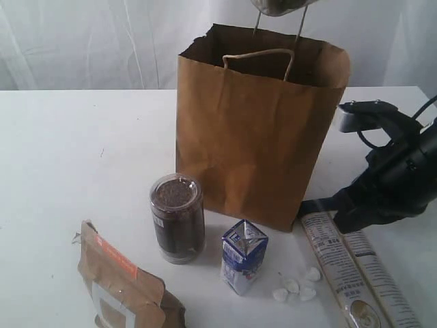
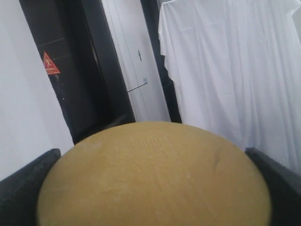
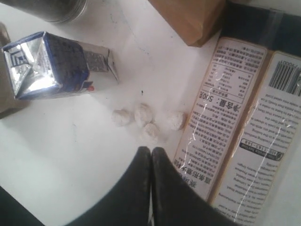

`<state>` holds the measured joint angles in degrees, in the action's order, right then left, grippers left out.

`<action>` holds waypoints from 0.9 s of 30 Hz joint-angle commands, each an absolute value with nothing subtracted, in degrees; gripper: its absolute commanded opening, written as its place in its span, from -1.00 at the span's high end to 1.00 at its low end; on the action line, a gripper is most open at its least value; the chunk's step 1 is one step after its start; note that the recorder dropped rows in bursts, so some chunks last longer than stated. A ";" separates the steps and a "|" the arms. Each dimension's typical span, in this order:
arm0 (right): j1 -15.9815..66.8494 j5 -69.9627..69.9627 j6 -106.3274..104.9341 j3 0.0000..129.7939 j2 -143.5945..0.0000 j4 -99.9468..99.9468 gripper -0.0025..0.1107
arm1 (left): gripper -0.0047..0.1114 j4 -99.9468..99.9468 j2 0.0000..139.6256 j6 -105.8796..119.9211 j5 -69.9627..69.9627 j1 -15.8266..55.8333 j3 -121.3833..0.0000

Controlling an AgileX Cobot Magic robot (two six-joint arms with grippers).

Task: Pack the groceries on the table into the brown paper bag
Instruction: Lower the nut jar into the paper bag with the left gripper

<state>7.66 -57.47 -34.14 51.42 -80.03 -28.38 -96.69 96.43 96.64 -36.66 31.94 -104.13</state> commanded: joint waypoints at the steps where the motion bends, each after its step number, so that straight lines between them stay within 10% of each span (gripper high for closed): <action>1: 7.44 -57.91 -37.17 51.26 -80.12 -30.19 0.96 | 0.92 -97.61 95.61 100.39 -31.41 34.93 -105.12; 27: 7.44 -64.62 -42.33 51.26 -80.12 -36.21 0.96 | 0.92 -95.28 103.39 121.24 31.02 55.45 -104.42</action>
<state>7.66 -64.19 -41.56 51.42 -80.03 -35.92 -91.10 104.59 112.22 22.28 54.46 -104.15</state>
